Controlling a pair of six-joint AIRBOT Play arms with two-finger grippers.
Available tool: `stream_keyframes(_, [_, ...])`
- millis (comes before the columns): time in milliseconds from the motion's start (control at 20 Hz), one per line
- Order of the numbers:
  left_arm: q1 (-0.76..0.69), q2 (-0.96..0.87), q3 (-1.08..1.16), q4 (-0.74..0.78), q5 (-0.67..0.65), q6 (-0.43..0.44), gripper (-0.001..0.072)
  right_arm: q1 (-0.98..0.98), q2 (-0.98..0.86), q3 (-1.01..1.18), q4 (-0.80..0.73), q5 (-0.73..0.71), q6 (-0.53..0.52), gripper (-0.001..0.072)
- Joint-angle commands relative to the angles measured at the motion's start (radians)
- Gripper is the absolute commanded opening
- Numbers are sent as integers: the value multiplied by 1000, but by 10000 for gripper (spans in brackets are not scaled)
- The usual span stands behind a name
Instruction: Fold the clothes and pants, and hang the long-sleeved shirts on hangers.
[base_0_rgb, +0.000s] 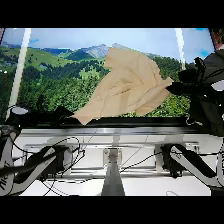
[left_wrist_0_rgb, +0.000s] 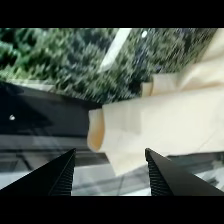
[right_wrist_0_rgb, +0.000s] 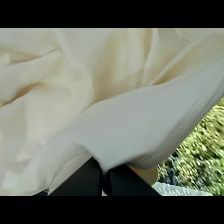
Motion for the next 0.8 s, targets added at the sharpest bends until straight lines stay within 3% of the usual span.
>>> stream_keyframes(0, [-1,0,-19,-99,90,21,462,1,0,1,0,-1,0,16])
stream_keyframes(250, [-93,-1,-19,-129,166,35,453,1,0,1,0,0,0,16])
stream_keyframes(300, [-121,-1,-19,-130,192,35,414,1,0,1,0,0,0,16])
stream_keyframes(500, [-161,0,-16,-248,203,71,16,1,0,1,0,0,1,16])
stream_keyframes(650, [-154,0,26,-376,202,232,16,1,2,2,1,-1,0,16])
stream_keyframes(750, [-154,0,105,-390,202,269,16,1,3,24,2,5,0,15])
